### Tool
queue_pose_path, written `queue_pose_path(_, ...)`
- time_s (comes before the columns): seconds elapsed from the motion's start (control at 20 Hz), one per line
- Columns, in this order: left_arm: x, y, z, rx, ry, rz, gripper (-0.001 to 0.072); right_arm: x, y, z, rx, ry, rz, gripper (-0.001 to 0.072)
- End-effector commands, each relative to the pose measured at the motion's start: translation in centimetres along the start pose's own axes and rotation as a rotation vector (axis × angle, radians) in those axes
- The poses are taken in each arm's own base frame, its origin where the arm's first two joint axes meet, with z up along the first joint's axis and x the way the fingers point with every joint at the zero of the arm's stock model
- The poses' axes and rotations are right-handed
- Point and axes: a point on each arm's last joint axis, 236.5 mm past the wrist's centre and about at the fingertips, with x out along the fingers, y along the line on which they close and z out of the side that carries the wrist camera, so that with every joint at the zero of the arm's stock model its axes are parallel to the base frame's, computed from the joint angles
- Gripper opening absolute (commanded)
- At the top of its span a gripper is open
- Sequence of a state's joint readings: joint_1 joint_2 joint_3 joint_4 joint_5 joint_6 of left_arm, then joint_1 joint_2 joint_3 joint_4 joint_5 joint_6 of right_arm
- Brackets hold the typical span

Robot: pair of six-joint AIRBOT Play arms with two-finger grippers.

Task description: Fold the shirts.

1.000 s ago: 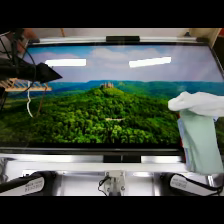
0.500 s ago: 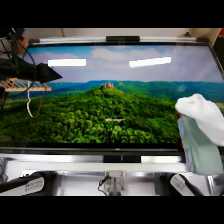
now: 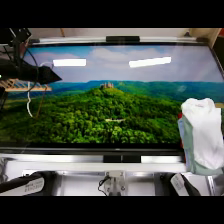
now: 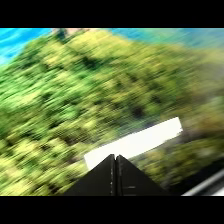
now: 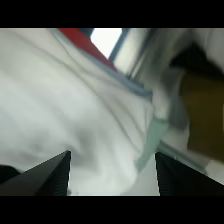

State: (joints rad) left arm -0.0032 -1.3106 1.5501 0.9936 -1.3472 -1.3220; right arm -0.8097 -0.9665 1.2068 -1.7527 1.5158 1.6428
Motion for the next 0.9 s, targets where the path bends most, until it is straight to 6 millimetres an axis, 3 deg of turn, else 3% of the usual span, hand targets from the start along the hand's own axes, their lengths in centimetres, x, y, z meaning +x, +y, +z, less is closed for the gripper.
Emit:
queue_pose_path(0.0,0.1,5.9,-3.0,0.055,0.152,0.387,0.0029,-8.4,5.9,9.2,-0.161,-0.447,0.146,0.0623)
queue_pose_path(0.05,-0.3,7.4,-3.9,0.082,0.208,0.527,0.003,-10.3,9.2,9.7,-0.231,-0.511,0.2,0.0623)
queue_pose_path(0.1,-0.6,8.2,-4.5,0.117,0.257,0.619,0.0032,-11.2,13.0,8.8,-0.321,-0.525,0.258,0.0623)
queue_pose_path(0.15,-0.1,8.0,-5.2,0.148,0.302,0.642,0.0097,-11.1,17.0,6.7,-0.412,-0.478,0.312,0.0623)
queue_pose_path(0.2,1.0,7.2,-5.9,0.154,0.339,0.617,0.0497,-10.2,20.1,4.2,-0.466,-0.391,0.347,0.0623)
queue_pose_path(0.25,2.0,6.4,-6.5,0.123,0.357,0.594,0.0697,-8.8,23.1,1.0,-0.509,-0.267,0.376,0.0623)
queue_pose_path(0.35,3.5,5.1,-7.7,0.069,0.374,0.549,0.0715,-6.9,28.0,-5.2,-0.618,-0.019,0.481,0.0623)
queue_pose_path(0.45,4.6,3.8,-8.0,0.095,0.317,0.5,0.0712,-5.9,30.1,-8.6,-0.671,0.122,0.526,0.0623)
queue_pose_path(0.85,4.8,3.2,-9.2,0.096,0.301,0.483,0.0713,-5.8,31.2,-9.7,-0.714,0.134,0.526,0.0623)
